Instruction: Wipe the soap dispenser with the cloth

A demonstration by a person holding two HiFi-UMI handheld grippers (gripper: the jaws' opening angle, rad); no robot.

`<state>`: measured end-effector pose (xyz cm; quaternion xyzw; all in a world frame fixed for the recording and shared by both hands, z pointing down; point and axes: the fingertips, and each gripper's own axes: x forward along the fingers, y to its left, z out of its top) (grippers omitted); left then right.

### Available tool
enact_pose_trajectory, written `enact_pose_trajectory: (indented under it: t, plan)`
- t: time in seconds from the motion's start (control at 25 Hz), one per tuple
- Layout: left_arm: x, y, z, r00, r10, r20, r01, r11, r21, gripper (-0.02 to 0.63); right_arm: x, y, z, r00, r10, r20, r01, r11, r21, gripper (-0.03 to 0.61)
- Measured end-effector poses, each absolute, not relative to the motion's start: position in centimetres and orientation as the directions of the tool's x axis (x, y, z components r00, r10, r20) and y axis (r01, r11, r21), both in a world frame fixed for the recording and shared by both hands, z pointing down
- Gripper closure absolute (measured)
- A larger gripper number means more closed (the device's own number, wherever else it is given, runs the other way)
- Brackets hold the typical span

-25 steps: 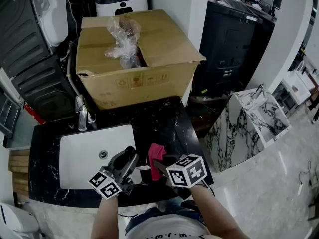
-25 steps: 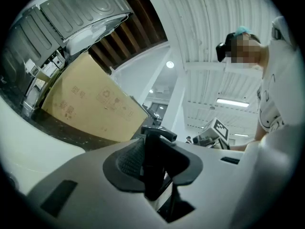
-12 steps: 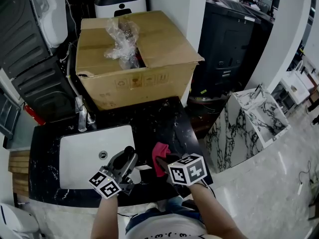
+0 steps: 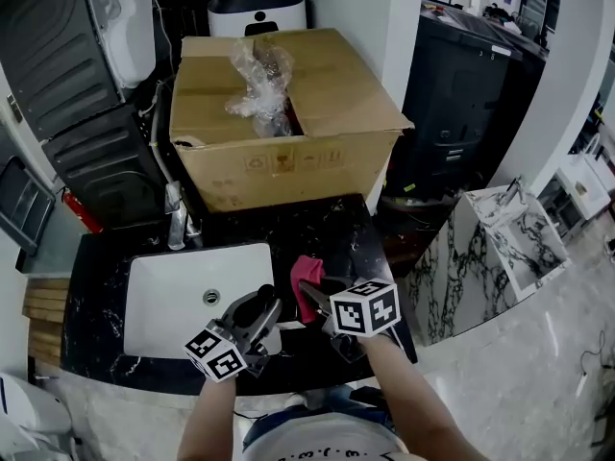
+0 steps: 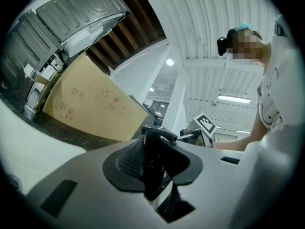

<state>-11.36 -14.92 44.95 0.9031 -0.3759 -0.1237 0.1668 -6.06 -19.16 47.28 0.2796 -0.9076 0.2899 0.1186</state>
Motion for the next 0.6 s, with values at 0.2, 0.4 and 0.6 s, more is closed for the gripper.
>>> enact_pose_trajectory:
  t: [0.2, 0.4, 0.6]
  plan:
    - [-11.1, -14.9, 44.9, 0.687, -0.720, -0.098, -0.641, -0.664, 0.385, 0.505, -4.8, -19.1, 51.5, -0.735, -0.416, 0.536, -0.654, 0.646, -0.395, 0.529]
    - [-10.8, -15.1, 44.8, 0.691, -0.719, -0.079, -0.649, -0.665, 0.371, 0.505, -4.0, -18.4, 52.8, -0.711, -0.390, 0.585, -0.658, 0.662, -0.358, 0.529]
    - [-10.8, -15.4, 44.8, 0.665, -0.744, -0.056, -0.671, -0.629, 0.393, 0.505, 0.8, -18.7, 52.9, -0.658, -0.443, 0.609, -0.683, 0.693, -0.233, 0.528]
